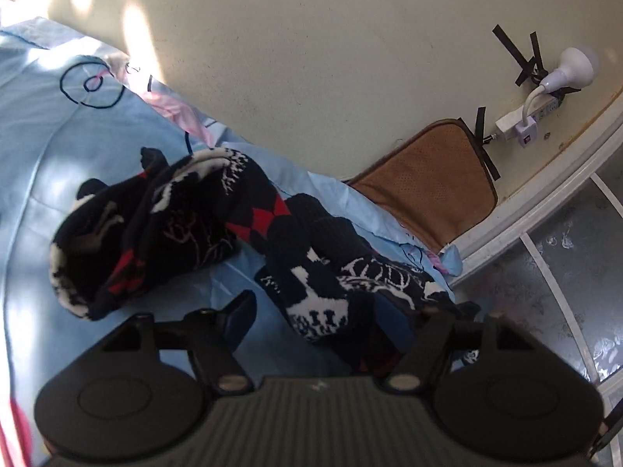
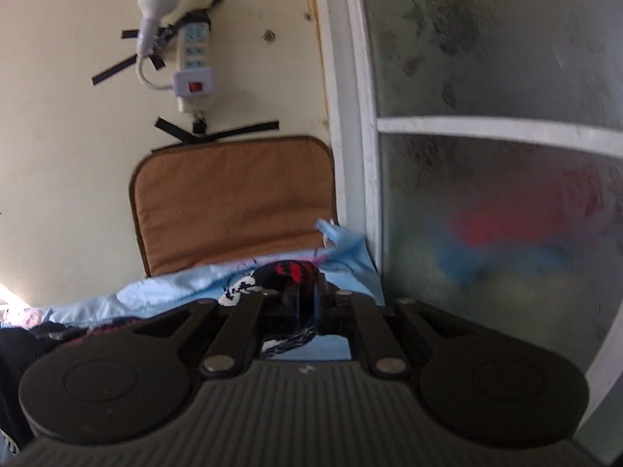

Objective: Fold small clothes

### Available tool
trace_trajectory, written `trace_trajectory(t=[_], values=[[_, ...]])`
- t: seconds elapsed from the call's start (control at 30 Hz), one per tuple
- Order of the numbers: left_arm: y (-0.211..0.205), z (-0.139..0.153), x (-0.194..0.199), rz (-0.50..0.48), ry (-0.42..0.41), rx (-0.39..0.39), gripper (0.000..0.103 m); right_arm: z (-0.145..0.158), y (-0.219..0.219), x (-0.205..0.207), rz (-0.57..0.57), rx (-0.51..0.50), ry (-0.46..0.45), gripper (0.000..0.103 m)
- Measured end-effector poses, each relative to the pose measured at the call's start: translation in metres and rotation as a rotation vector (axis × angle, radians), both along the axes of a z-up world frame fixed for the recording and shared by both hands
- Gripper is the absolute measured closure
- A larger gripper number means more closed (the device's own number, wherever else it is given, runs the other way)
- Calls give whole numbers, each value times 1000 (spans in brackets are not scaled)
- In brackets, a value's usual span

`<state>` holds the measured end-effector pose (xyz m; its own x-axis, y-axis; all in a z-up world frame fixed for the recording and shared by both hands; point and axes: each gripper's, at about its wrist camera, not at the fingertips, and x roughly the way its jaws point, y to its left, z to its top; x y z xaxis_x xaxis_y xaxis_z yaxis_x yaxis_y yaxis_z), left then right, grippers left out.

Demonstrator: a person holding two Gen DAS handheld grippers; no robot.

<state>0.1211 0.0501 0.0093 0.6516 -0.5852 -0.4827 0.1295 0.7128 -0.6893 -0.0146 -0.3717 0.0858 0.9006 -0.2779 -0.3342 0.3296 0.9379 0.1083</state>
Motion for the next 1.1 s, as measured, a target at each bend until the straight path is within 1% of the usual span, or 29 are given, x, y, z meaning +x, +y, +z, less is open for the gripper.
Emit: trace_trajectory(t=[0.03, 0.07, 0.1, 0.13, 0.17, 0.23, 0.27, 0.3, 0.33, 0.37, 0.4, 0.43, 0.47, 0.5, 0.6, 0.63, 0.67, 0.7, 0.77, 0.8, 0.83, 0.87, 0.9, 0.93, 0.97, 1.0, 1.03, 1.07, 1.1], values=[[-6, -2, 5, -8, 8, 2, 71, -7, -5, -2, 11, 25, 43, 83], [-11, -3, 8, -6, 13, 29, 77, -12, -8, -4, 21, 44, 71, 78], [-13, -2, 8, 4, 13, 55, 81, -12, -10, -6, 15, 51, 78, 67], [-12, -1, 5, 8, 4, 61, 83, -11, -12, -11, -5, 54, 63, 60], [-8, 1, -1, 10, -9, 54, 83, -9, -13, -16, -23, 61, 40, 59], [6, 14, -19, 6, -57, 32, 84, -1, -18, -28, -74, 111, -46, 58], [14, 20, -29, 2, -80, 9, 84, 3, -19, -31, -80, 138, -84, 57], [24, 27, -40, -6, -101, -23, 84, 6, -19, -34, -54, 159, -120, 57], [33, 33, -52, -14, -118, -45, 85, 9, -15, -31, -6, 168, -142, 56], [41, 39, -66, -17, -135, -55, 85, 12, -8, -24, 64, 165, -141, 54], [49, 44, -80, -11, -156, -54, 91, 13, 2, -16, 139, 156, -124, 46], [58, 48, -94, 4, -181, -47, 94, 13, 14, -9, 203, 142, -108, 43], [69, 55, -108, 16, -200, -49, 95, 11, 28, -2, 267, 120, -92, 43], [84, 61, -126, 50, -238, -65, 101, 9, 40, 4, 327, 101, -74, 43], [132, 90, -179, 204, -388, -42, 101, 3, 73, 23, 512, 75, -40, 43], [147, 98, -194, 259, -421, -33, 101, 1, 86, 34, 551, 65, -31, 42], [159, 106, -203, 305, -435, -20, 101, 1, 100, 45, 586, 35, -25, 42], [169, 114, -207, 344, -436, -5, 99, 2, 111, 57, 604, -8, -24, 42], [178, 119, -201, 362, -389, 10, 91, 9, 128, 83, 632, -67, -26, 40], [177, 119, -193, 351, -364, 15, 77, 10, 133, 97, 657, -73, -15, 31], [173, 117, -184, 336, -338, 18, 52, 11, 136, 116, 685, -70, 13, 14], [165, 114, -173, 321, -312, 16, 41, 5, 138, 139, 721, -62, 70, 8], [156, 106, -163, 291, -287, 8, 27, -4, 140, 159, 737, -52, 138, 6], [143, 100, -148, 250, -261, -4, 19, -12, 143, 174, 721, -51, 203, 6], [131, 91, -136, 211, -230, -17, 17, -26, 145, 186, 681, -64, 278, 8], [118, 81, -124, 172, -198, -28, 17, -40, 146, 191, 661, -84, 330, 20], [104, 71, -112, 136, -165, -35, 16, -51, 145, 187, 662, -109, 356, 48], [86, 56, -98, 97, -123, -39, 16, -53, 142, 180, 660, -101, 343, 59], [70, 46, -84, 66, -86, -35, 19, -48, 138, 171, 649, -77, 315, 75]])
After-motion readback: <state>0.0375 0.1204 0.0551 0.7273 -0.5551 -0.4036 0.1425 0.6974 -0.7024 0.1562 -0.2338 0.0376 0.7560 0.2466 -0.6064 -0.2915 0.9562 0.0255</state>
